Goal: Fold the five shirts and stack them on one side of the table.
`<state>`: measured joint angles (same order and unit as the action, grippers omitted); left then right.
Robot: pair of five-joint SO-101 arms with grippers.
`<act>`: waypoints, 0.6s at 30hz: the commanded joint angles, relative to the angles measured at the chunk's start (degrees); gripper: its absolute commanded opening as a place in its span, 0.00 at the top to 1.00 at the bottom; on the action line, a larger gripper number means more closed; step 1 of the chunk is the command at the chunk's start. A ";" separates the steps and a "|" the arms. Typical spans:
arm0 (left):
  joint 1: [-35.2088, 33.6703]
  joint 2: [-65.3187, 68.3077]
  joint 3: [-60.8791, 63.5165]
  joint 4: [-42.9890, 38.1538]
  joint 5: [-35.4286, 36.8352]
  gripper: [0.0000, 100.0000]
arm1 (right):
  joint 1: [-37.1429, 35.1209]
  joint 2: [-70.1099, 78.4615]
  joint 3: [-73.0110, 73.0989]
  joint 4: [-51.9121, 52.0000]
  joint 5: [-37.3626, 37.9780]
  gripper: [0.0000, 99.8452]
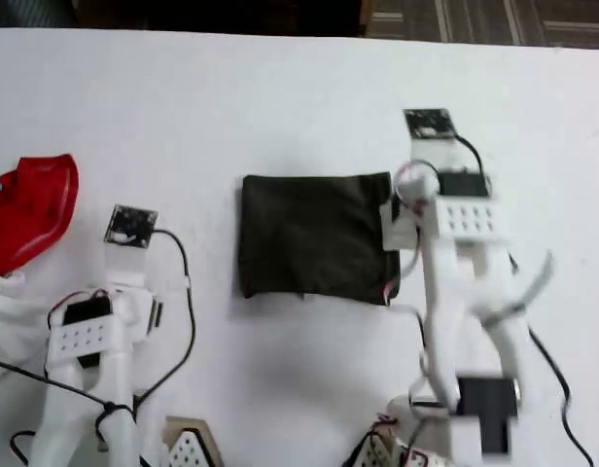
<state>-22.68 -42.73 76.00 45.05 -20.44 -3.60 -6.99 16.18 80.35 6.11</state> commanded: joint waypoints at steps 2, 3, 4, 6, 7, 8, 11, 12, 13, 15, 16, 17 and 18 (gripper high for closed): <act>-0.18 -1.41 0.22 -1.14 -0.26 0.85 | -2.07 16.31 -17.58 7.96 -0.88 0.78; -0.18 -1.41 0.22 -0.97 -0.26 0.85 | -2.59 19.56 -21.01 9.63 -0.88 0.78; -0.18 -1.41 0.22 -0.97 -0.26 0.85 | -3.03 22.55 -24.26 11.12 -0.88 0.78; -0.18 -1.32 0.31 -0.97 -0.26 0.85 | -3.91 27.82 -30.42 13.58 -0.88 0.78; -0.09 -1.23 0.31 -0.97 -0.26 0.85 | -4.35 30.20 -33.49 14.64 -0.88 0.78; -0.09 -1.23 0.31 -0.97 -0.26 0.85 | -4.53 32.13 -36.31 15.52 -0.88 0.78; -0.09 -1.23 0.31 -0.88 -0.26 0.85 | -4.70 37.67 -41.76 16.57 -0.97 0.78; -0.09 -1.23 0.31 -0.88 -0.26 0.85 | -4.70 39.34 -42.64 16.66 -0.97 0.78; -0.09 -1.14 0.31 -0.88 -0.26 0.85 | -4.70 40.84 -43.43 16.66 -0.97 0.78; -0.09 -1.14 0.31 -0.88 -0.26 0.85 | -4.88 43.91 -45.10 16.57 -0.97 0.76; -0.09 -1.14 0.31 -0.88 -0.26 0.85 | -5.14 45.49 -46.33 16.57 -0.97 0.74; -0.09 -1.14 0.31 -0.88 -0.26 0.85 | -5.41 46.90 -47.82 16.57 -0.97 0.73; -0.09 -1.14 0.31 -0.88 -0.26 0.85 | -5.58 48.40 -49.23 16.57 -0.97 0.72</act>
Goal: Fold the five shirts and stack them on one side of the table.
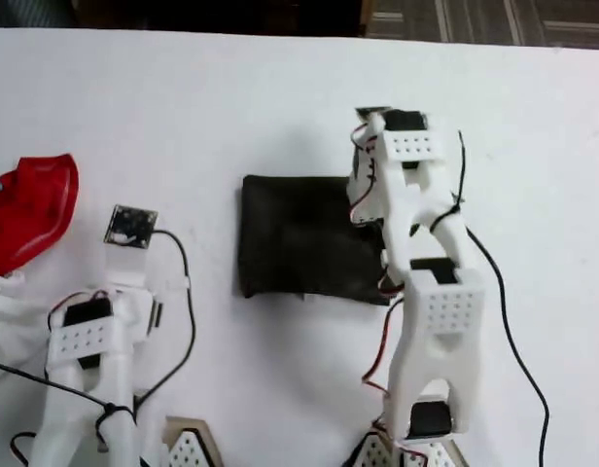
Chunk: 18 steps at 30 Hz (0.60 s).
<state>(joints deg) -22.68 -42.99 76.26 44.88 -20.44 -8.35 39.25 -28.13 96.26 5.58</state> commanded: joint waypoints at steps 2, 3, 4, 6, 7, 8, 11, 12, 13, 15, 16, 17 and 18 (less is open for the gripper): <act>-0.09 -0.88 0.04 -0.70 -0.26 0.85 | -1.27 4.97 -7.65 0.66 -0.44 0.72; -0.09 -0.88 0.04 -0.70 -0.26 0.85 | -1.54 6.46 -8.88 0.66 -0.44 0.72; -0.09 -0.88 0.04 -0.70 -0.26 0.85 | -1.71 7.96 -9.85 0.66 -0.44 0.72; -0.09 -0.88 0.04 -0.70 -0.26 0.85 | -2.24 11.12 -11.34 0.66 -0.44 0.73; -0.09 -0.88 0.04 -0.70 -0.26 0.85 | -2.51 12.70 -12.04 0.66 -0.44 0.74; -0.09 -0.88 0.04 -0.70 -0.26 0.85 | -2.77 14.37 -12.66 0.66 -0.53 0.75; -0.09 -0.88 0.04 -0.70 -0.26 0.85 | -3.38 18.51 -14.51 1.01 -0.53 0.78; -0.09 -0.88 0.04 -0.70 -0.26 0.85 | -3.47 19.47 -14.95 1.27 -0.53 0.79; -0.09 -0.88 0.04 -0.70 -0.26 0.85 | -3.65 20.00 -15.65 1.98 -0.53 0.80; -0.09 -0.88 0.04 -0.70 -0.26 0.85 | -3.65 20.79 -17.76 3.91 -0.44 0.83; -0.09 -0.88 0.04 -0.70 -0.26 0.85 | -3.65 20.97 -18.20 4.44 -0.18 0.86; -0.09 -0.88 0.04 -0.70 -0.26 0.85 | -3.65 21.05 -18.64 4.53 0.09 0.90; -0.09 -0.88 0.04 -0.70 -0.26 0.85 | -3.30 21.05 -18.73 4.53 0.09 0.95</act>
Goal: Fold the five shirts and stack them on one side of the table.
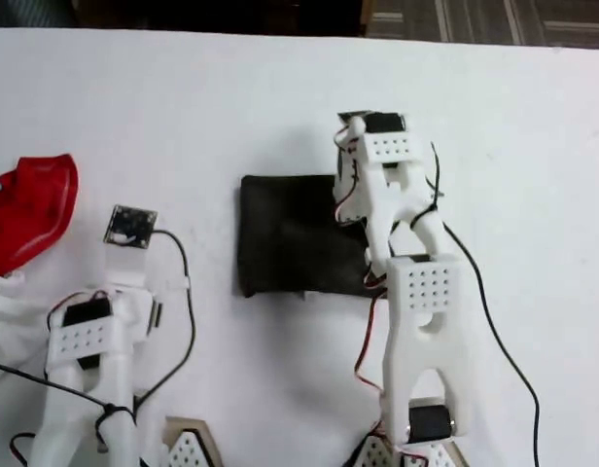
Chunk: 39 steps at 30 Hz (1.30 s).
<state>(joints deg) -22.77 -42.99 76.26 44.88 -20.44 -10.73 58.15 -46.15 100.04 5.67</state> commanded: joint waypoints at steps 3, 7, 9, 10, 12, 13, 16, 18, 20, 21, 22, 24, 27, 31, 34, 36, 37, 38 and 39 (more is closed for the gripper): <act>0.00 -0.88 0.04 -0.70 -0.26 0.85 | 0.57 1.89 -0.97 0.75 0.00 0.97; 0.00 -0.88 0.13 -0.62 -0.26 0.85 | 5.58 1.80 -3.87 0.48 1.41 0.98; 0.00 -0.88 0.13 -0.62 -0.26 0.85 | 9.36 1.80 -7.12 0.48 6.68 0.98; 0.00 -0.88 0.13 -0.62 -0.26 0.85 | 11.30 1.80 -9.32 0.48 9.49 0.98; 0.00 -0.88 0.13 -0.62 -0.26 0.85 | 15.52 1.80 -14.42 0.48 14.77 0.98; 0.00 -0.88 0.13 -0.62 -0.26 0.85 | 17.71 1.98 -17.23 0.48 16.88 0.98; 0.00 -0.88 0.13 -0.62 -0.26 0.85 | 23.16 2.24 -25.41 0.40 21.71 0.98; 0.00 -0.88 0.13 -0.62 -0.26 0.85 | 25.89 2.24 -29.10 -0.92 25.41 0.98; 0.00 -0.88 0.13 -0.62 -0.26 0.85 | 28.18 2.24 -31.21 -3.03 28.75 0.98; 0.00 -0.88 0.13 -0.62 -0.26 0.85 | 29.23 2.24 -31.38 -4.53 30.15 0.98; 0.00 -0.88 0.13 -0.62 -0.26 0.85 | 30.20 2.24 -31.38 -6.02 31.30 0.98; 0.00 -0.88 0.13 -0.62 -0.26 0.85 | 32.04 2.24 -31.38 -9.89 32.88 0.98; 0.00 -0.88 0.13 -0.62 -0.26 0.85 | 34.59 2.24 -31.21 -16.75 33.67 0.98; 0.00 -0.88 0.22 -0.62 -0.26 0.85 | 36.79 2.33 -31.12 -24.13 33.67 0.98; 0.00 -0.88 0.22 -0.62 -0.26 0.85 | 37.85 3.74 -31.21 -27.12 33.67 0.98; 0.00 -0.88 0.22 -0.62 -0.26 0.85 | 38.73 5.49 -31.21 -28.79 33.67 0.98; 0.00 -1.05 0.57 -0.62 -0.26 0.85 | 39.25 6.55 -31.21 -29.58 33.67 0.98; 0.00 -1.14 0.75 -0.70 -0.26 0.85 | 39.60 7.69 -31.21 -30.29 33.67 0.98; 0.00 -1.14 0.75 -0.70 -0.26 0.85 | 39.96 9.01 -31.38 -31.08 33.67 0.98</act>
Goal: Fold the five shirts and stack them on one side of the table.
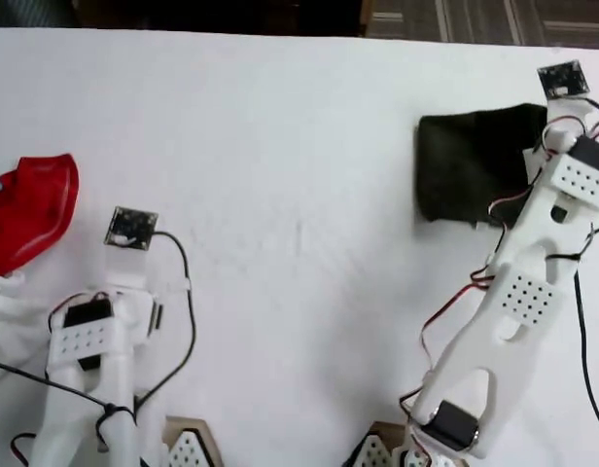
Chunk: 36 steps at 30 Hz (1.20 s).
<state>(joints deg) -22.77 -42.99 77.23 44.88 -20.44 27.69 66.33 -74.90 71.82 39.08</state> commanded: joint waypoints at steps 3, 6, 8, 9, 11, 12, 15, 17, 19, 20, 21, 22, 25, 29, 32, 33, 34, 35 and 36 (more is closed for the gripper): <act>0.00 -1.14 -0.22 -0.70 -0.26 0.85 | 2.24 3.65 -3.16 -6.37 0.26 0.98; 0.00 -1.14 -0.13 -0.70 -0.26 0.85 | 2.95 3.91 -3.16 -8.84 0.18 0.98; 0.00 -1.14 -0.13 -0.70 -0.26 0.85 | 2.95 3.82 -3.16 -9.01 0.18 0.98; 0.00 -1.14 -0.13 -0.70 -0.26 0.85 | 2.77 3.82 -3.16 -9.01 0.18 0.98; 0.00 -1.14 -0.13 -0.70 -0.26 0.85 | 2.33 3.82 -3.16 -8.92 0.18 0.98; 0.00 -1.14 -0.13 -0.70 -0.26 0.85 | 2.15 3.82 -3.16 -8.66 0.18 0.98; 0.00 -1.14 -0.13 -0.70 -0.26 0.85 | 1.80 3.74 -3.25 -7.25 -0.18 0.91; 0.00 -1.14 -0.13 -0.70 -0.26 0.85 | 1.71 3.38 -4.04 -5.67 -0.26 0.85; 0.00 -1.14 -0.13 -0.70 -0.26 0.85 | 1.71 2.86 -5.63 -4.88 -0.35 0.84; 0.00 -1.14 -0.13 -0.70 -0.26 0.85 | 1.63 2.51 -6.77 -4.70 -1.05 0.85; 0.00 -1.14 -0.13 -0.70 -0.26 0.85 | 1.54 2.07 -8.35 -4.62 -2.46 0.86; 0.00 -1.14 -0.13 -0.70 -0.26 0.85 | 1.63 1.63 -10.02 -4.53 -3.96 0.86; 0.00 -1.14 -0.13 -0.70 -0.26 0.85 | 1.89 0.13 -14.77 -3.38 -9.41 0.86; 0.00 -1.14 -0.13 -0.70 -0.26 0.85 | 1.10 -2.51 -20.75 8.22 -11.87 0.86; 0.00 -1.14 -0.13 -0.79 -0.26 0.85 | 0.40 -6.73 -20.57 16.31 -11.87 0.86; 0.00 -1.14 -0.13 -0.70 -0.26 0.85 | 0.40 -8.13 -20.48 17.89 -12.22 0.86; 0.00 -1.14 -0.22 -0.70 -0.26 0.85 | 0.31 -9.54 -20.48 19.47 -12.31 0.86; 0.00 -1.14 -0.31 -0.70 -0.26 0.85 | 0.13 -10.95 -20.48 21.05 -12.31 0.86; -0.26 -1.23 -0.40 -0.70 -0.26 0.85 | -0.13 -12.26 -20.48 22.73 -12.31 0.86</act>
<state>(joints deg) -22.77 -43.16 77.32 44.88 -20.44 28.22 62.02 -93.01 90.46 27.30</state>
